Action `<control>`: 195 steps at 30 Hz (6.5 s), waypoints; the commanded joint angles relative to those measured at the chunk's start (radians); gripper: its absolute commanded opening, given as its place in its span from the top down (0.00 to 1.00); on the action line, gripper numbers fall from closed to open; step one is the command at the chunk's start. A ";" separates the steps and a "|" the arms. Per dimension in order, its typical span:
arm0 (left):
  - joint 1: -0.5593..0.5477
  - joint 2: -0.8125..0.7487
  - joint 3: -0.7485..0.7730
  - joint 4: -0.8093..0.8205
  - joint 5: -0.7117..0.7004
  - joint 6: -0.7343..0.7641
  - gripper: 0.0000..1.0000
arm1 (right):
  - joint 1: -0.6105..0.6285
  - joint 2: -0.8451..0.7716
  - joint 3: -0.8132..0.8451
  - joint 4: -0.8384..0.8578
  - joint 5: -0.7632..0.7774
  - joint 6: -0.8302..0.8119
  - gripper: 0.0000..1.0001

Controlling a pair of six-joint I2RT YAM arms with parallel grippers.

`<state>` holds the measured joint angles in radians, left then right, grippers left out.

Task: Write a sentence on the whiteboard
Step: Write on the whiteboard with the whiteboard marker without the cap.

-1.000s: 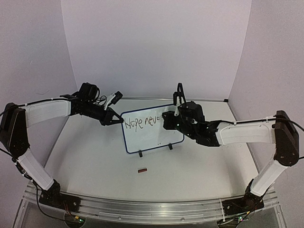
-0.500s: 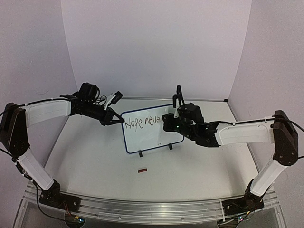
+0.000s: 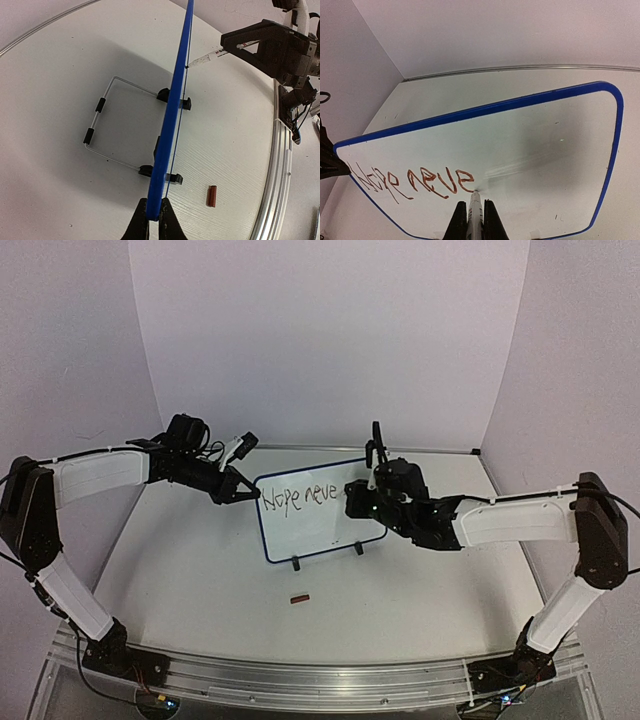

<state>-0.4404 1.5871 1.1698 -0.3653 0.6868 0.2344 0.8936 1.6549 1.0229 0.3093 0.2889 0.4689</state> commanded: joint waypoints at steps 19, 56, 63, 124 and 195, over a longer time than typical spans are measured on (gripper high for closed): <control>-0.006 0.021 0.001 -0.006 -0.066 0.040 1.00 | -0.002 -0.088 0.002 0.059 0.036 -0.048 1.00; -0.008 0.021 0.001 -0.007 -0.066 0.041 1.00 | -0.002 0.004 0.009 -0.012 0.047 -0.005 1.00; -0.008 0.018 0.001 -0.007 -0.067 0.042 1.00 | -0.004 0.009 0.000 -0.017 0.051 0.011 1.00; -0.008 0.014 0.001 -0.009 -0.069 0.043 1.00 | -0.004 -0.105 -0.020 0.063 0.105 -0.009 1.00; -0.017 0.027 0.003 -0.017 -0.081 0.051 1.00 | -0.210 -0.069 -0.090 0.136 -0.276 0.007 1.00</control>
<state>-0.4507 1.5871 1.1698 -0.3645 0.6796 0.2352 0.6838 1.5582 0.9073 0.4472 0.0102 0.4750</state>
